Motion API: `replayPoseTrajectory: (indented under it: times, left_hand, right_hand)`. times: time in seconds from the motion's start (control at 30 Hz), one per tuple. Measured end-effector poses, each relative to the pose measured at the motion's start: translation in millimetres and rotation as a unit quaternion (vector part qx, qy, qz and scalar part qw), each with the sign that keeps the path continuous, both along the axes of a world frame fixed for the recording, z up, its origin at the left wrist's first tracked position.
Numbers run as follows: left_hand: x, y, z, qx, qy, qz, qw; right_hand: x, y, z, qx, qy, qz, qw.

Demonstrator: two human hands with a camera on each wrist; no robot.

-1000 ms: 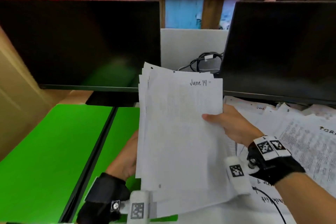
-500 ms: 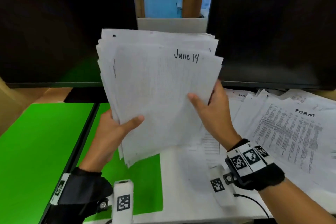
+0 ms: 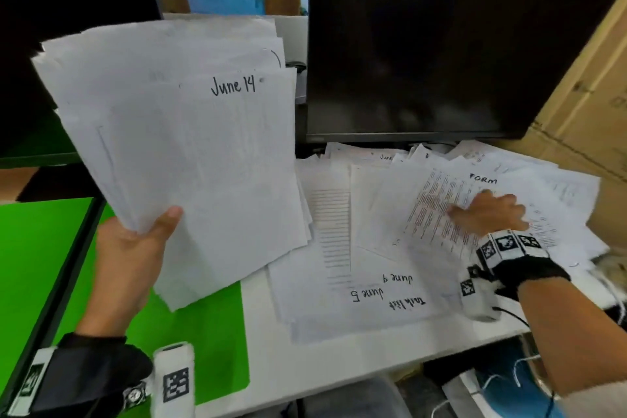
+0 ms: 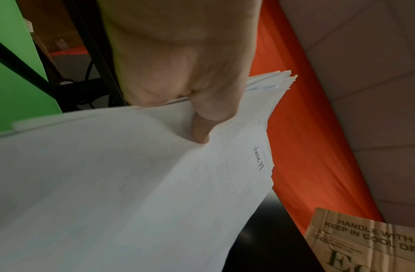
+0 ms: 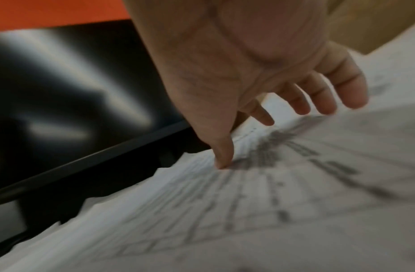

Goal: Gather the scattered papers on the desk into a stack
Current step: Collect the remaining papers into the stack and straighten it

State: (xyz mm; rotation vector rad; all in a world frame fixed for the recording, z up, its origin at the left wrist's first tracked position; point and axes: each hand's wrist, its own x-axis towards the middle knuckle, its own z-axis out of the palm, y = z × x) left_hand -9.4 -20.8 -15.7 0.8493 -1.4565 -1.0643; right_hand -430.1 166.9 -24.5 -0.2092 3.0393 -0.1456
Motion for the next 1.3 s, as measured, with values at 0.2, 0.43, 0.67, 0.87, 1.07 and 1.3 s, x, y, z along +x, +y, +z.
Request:
replayPoseTrajectory:
  times: [0.2,0.43,0.67,0.87,1.07,1.3]
  left_hand:
    - [-15.3,6.4,1.3,0.006,0.011,-0.012,1.000]
    - [-24.6,5.5,-2.1,0.021,-0.015,-0.045,0.999]
    - [-27.9,5.7,-2.7,0.026,-0.011,-0.053,0.998]
    - [-30.5,4.2,-3.0,0.034,0.000,-0.053,0.998]
    - [-32.8,8.9,-7.0,0.038,-0.003,-0.068,0.997]
    - [-28.6,11.5,-3.7,0.030,-0.017,-0.068,0.997]
  right_hand:
    - [-39.5,41.2,-23.9,-0.032,-0.041,-0.056,0.997]
    - [-51.4,61.6,-8.5,-0.224,-0.027,-0.099,0.969]
    - [-59.6,92.2,25.0,-0.316,0.135,-0.018,0.939]
    - [-38.5,76.7,34.0,-0.414,0.029,0.006,0.910]
    - [-24.1,11.6,-24.4,-0.306,0.015,-0.113,0.945]
    - [-28.8,8.0,-43.1,-0.213,-0.024,-0.065,0.975]
